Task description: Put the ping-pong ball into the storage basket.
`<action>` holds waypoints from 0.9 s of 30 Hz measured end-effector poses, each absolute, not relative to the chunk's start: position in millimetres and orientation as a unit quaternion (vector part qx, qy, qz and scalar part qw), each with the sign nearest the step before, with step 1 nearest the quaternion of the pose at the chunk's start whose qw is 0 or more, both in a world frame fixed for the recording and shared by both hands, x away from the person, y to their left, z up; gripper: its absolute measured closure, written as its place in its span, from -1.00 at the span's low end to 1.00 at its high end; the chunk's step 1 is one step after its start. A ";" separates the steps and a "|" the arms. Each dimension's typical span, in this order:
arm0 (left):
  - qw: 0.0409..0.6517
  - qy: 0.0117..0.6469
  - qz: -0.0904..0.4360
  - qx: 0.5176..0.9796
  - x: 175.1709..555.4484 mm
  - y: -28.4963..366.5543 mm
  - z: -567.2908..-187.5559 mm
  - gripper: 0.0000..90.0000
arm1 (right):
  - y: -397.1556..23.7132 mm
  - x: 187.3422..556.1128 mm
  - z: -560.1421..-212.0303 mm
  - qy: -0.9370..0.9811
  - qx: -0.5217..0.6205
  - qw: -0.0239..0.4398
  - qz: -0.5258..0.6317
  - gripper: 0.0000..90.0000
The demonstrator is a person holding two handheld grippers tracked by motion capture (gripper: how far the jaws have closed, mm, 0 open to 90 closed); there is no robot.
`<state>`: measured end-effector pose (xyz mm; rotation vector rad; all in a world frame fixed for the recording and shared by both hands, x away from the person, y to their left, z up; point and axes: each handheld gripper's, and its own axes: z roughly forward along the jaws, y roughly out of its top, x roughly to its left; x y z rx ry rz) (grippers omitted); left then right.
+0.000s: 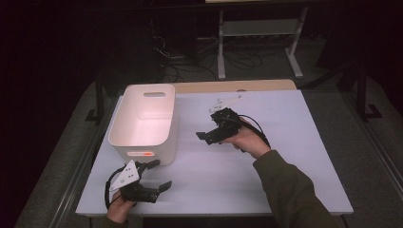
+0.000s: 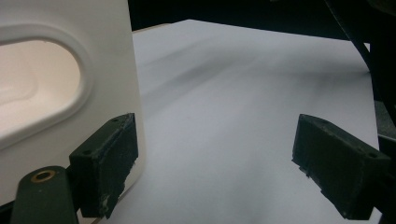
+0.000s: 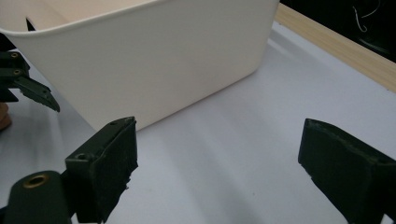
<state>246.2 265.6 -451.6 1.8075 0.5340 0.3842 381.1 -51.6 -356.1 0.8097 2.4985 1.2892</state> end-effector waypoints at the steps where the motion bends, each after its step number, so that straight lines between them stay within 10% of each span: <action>1: 0.572 0.228 0.164 0.771 246.3 265.5 -451.6 -0.69 | -52.6 380.5 -357.2 0.849 0.276 0.107 0.438 -0.77; 27: 0.574 0.230 0.163 0.769 246.1 265.9 -451.7 -0.69 | -82.7 361.2 -387.7 0.837 0.302 0.112 0.442 -0.95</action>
